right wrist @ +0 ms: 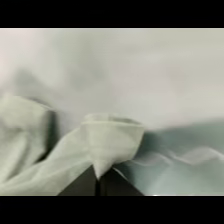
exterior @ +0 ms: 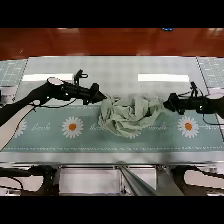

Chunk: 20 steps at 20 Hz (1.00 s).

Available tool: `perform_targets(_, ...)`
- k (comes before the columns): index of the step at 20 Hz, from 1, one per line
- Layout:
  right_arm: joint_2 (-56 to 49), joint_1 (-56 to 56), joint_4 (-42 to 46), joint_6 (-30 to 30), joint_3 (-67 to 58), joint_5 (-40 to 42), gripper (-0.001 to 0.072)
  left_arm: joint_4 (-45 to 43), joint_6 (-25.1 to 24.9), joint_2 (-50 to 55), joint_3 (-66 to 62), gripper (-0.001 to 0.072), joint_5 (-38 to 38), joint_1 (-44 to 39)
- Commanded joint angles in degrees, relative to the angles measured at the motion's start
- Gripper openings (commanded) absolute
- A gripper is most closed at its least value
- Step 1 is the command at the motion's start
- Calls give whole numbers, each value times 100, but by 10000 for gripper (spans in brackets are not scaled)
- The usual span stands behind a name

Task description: Fold the shirts.

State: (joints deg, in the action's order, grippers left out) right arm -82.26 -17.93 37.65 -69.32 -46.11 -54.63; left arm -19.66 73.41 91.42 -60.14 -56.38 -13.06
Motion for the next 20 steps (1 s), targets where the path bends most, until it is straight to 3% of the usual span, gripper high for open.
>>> perform_targets(1,190,251,686,-518,-1113,-614,18,2,-92,-289,-369,17,-92,363)
perform_targets(5,721,247,1705,-1388,-3432,-1276,18,4,24,-780,-1762,16,-520,1211)
perform_targets(11,1554,245,2041,-1617,-6590,-2175,18,0,356,-1788,-4275,16,-1086,2581)
perform_targets(15,2546,245,2358,-1585,-7108,-2199,18,-2,437,-2614,-5090,16,-1255,3440)
perform_targets(20,3729,245,3272,-1735,-7108,-2269,18,-221,378,-3985,-5193,16,-1224,4756)
